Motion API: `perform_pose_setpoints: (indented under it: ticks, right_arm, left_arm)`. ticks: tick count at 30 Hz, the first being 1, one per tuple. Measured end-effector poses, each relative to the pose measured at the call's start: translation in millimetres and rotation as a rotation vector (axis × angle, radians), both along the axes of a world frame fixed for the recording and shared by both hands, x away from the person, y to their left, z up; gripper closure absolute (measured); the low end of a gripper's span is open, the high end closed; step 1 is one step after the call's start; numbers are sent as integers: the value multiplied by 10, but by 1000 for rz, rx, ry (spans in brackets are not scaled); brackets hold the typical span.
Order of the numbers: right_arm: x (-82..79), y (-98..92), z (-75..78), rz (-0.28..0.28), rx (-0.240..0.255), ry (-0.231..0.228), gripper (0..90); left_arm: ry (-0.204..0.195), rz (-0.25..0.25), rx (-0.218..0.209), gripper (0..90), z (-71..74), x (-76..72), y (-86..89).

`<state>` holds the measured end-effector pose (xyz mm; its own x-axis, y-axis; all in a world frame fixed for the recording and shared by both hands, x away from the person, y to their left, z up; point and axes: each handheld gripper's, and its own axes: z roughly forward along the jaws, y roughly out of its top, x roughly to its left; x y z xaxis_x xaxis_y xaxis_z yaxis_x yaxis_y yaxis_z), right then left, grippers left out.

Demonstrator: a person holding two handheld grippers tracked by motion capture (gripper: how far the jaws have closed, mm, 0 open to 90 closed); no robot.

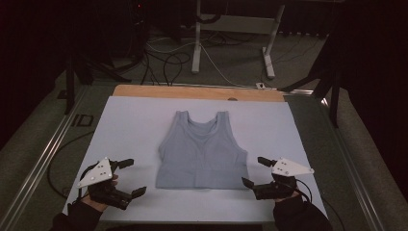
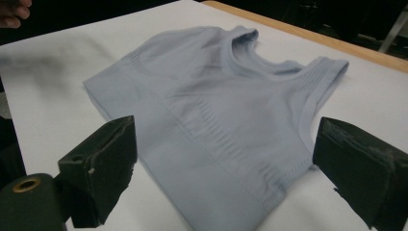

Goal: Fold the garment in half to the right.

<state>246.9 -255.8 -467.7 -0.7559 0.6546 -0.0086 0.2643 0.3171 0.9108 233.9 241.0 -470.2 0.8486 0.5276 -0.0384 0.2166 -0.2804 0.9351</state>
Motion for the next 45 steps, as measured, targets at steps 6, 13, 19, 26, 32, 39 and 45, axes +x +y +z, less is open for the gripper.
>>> perform_pose_setpoints:
  ticks: [6, 13, 19, 26, 32, 39, 45]
  right_arm:
    - [83, 71, 170, 23, 2, -26, 83]
    - [196, 195, 316, 35, -7, -49, 83]
    - [301, 314, 470, 54, -4, -79, 83]
    - [449, 509, 550, 81, 8, -91, 83]
    - [573, 681, 532, 93, 21, -78, 83]
    - [745, 887, 556, 106, 13, -78, 83]
    - [848, 1066, 559, 132, -4, -82, 83]
  left_arm:
    - [4, 1, 8, 1, 130, 34, -18]
    - [7, 16, 14, 1, 257, 61, -44]
    - [-2, 23, 25, 2, 357, 97, -79]
    - [-10, 17, 46, 1, 415, 116, -183]
    - [5, 48, 68, 2, 403, 168, -261]
    - [45, 135, 91, 2, 290, 290, -326]
    - [84, 164, 127, 2, 165, 362, -387]
